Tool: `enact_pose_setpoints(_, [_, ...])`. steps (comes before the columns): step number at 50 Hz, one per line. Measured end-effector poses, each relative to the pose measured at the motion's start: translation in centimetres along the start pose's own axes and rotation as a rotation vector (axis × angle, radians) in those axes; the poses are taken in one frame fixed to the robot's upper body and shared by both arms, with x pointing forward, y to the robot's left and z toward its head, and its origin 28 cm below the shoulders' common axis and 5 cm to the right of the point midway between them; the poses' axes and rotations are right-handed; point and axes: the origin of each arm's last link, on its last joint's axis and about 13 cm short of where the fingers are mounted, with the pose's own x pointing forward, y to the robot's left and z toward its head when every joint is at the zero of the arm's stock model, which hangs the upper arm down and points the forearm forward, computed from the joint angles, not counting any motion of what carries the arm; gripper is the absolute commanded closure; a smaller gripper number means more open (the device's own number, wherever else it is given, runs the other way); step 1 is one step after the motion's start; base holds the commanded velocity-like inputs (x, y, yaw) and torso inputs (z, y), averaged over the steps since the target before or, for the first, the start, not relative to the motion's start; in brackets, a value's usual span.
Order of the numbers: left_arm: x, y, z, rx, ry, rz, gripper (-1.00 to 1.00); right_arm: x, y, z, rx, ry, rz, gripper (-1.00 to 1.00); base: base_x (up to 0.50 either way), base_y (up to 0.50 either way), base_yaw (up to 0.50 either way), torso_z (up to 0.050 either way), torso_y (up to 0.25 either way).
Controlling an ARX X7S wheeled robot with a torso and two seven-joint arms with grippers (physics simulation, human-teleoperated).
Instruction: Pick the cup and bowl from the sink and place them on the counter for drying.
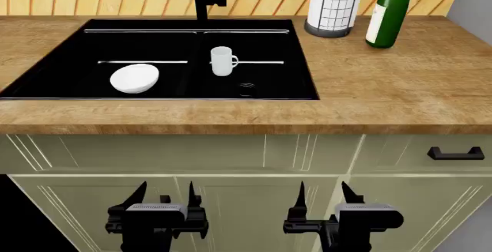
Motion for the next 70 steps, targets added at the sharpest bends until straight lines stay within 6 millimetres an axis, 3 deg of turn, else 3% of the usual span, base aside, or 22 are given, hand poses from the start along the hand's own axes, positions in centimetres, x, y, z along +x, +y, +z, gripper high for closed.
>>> enact_pose_setpoints(15, [0.02, -0.06, -0.14, 0.008, 0.009, -0.007, -1.00, -0.04, 0.13, 0.06, -0.011, -0.004, 0.009, -1.00, 0.00, 0.01, 0.00, 0.000, 0.000])
enact_pose_setpoints(36, [-0.04, 0.03, -0.22, 0.003, 0.015, -0.002, -1.00, -0.07, 0.20, 0.06, -0.023, 0.009, 0.012, -1.00, 0.03, 0.47, 0.00, 0.000, 0.000])
enact_pose_setpoints(53, [0.18, -0.19, -0.13, -0.009, 0.022, -0.005, -1.00, -0.05, 0.17, 0.05, -0.036, 0.008, 0.009, -1.00, 0.33, 0.22, 0.00, 0.000, 0.000])
enact_pose_setpoints(70, [0.08, -0.07, 0.05, -0.010, -0.005, -0.012, -1.00, -0.03, 0.17, 0.02, -0.024, 0.013, 0.006, -1.00, 0.02, 0.01, 0.00, 0.048, 0.000])
